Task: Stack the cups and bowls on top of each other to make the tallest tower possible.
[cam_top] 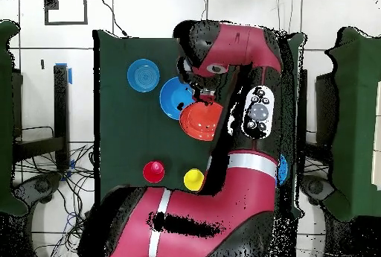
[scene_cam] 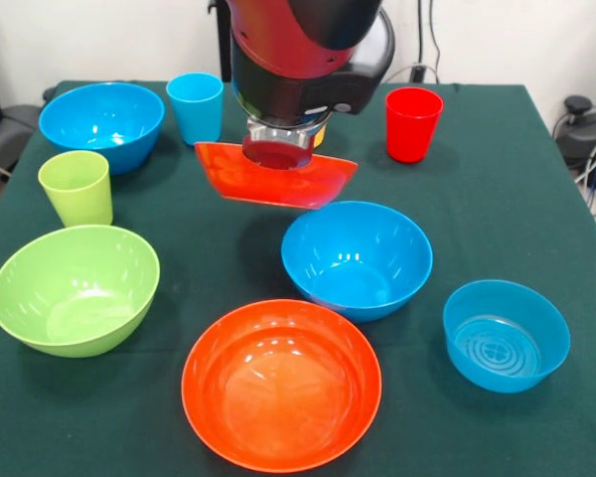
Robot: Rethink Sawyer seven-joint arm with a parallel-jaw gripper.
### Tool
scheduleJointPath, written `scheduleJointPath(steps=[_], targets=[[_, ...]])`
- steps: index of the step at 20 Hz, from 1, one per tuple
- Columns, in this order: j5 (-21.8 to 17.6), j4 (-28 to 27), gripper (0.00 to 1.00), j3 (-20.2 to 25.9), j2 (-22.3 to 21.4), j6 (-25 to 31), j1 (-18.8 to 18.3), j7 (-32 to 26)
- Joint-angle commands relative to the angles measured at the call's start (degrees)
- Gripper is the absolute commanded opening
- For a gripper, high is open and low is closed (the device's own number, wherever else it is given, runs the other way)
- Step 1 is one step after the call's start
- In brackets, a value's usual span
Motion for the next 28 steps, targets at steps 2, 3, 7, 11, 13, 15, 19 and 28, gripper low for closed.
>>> scheduleJointPath(steps=[2, 3, 7, 11, 13, 15, 19, 28], targets=[[-1.14, -2.07, 0.00, 3.76, -1.35, 5.54, 0.87, -9.30], [-1.26, -2.99, 0.00, 3.84, -0.86, 6.15, 0.93, -9.29], [-1.19, -7.05, 0.00, 4.33, 1.18, 8.73, 0.82, -8.65], [-0.40, -10.17, 0.00, 4.54, 3.08, 10.22, 1.70, -5.86], [-0.05, -10.87, 0.00, 4.35, 3.61, 9.94, 2.41, -4.02], [0.26, -11.70, 0.00, 4.05, 3.78, 10.62, 2.88, -2.86], [-0.08, -15.58, 0.00, 3.43, 4.96, 14.75, 2.99, -3.37], [-6.37, -13.42, 0.00, -1.53, 5.14, 8.39, 7.70, -7.65]])
